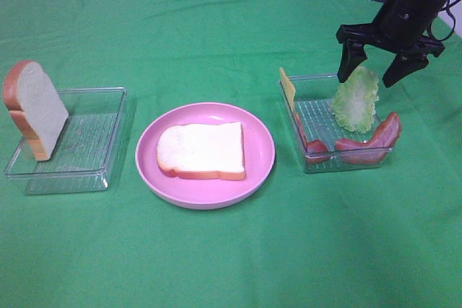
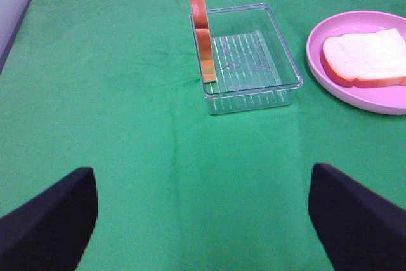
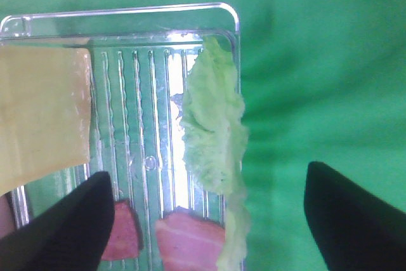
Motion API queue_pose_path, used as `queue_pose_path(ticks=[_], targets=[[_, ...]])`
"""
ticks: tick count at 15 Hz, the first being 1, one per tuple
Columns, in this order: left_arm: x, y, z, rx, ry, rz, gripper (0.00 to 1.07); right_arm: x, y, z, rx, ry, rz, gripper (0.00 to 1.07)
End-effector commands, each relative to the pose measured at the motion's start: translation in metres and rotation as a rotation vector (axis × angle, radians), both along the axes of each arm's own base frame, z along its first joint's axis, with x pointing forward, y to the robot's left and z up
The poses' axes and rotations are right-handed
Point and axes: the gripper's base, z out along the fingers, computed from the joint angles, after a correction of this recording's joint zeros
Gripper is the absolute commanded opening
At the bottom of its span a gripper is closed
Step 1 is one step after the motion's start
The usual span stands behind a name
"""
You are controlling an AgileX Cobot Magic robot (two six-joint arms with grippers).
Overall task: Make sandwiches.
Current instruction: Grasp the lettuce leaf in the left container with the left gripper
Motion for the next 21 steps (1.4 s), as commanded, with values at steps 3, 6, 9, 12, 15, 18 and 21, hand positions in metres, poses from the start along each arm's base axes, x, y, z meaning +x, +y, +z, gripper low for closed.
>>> queue_pose_path(ticks=[3,6,9,12,15,18,21], targets=[[-0.001,0.000,0.000,-0.011,-0.024,-0.003,0.84,0.002,0.000,-0.014,0.003,0.032,0.014,0.71],[-0.001,0.000,0.000,-0.011,-0.024,-0.003,0.84,0.002,0.000,-0.019,-0.001,0.056,0.018,0.70],[-0.001,0.000,0.000,-0.011,-0.024,-0.003,0.84,0.003,0.000,-0.019,-0.002,0.048,0.020,0.47],[-0.001,0.000,0.000,-0.011,-0.024,-0.003,0.84,0.003,0.000,-0.019,-0.002,0.045,0.019,0.41],[-0.001,0.000,0.000,-0.011,-0.024,-0.003,0.84,0.003,0.000,-0.019,-0.002,0.045,0.019,0.41],[-0.001,0.000,0.000,-0.011,-0.024,-0.003,0.84,0.003,0.000,-0.019,-0.001,0.040,0.018,0.41],[-0.001,0.000,0.000,-0.011,-0.024,-0.003,0.84,0.004,0.000,-0.019,-0.001,0.029,0.016,0.27]])
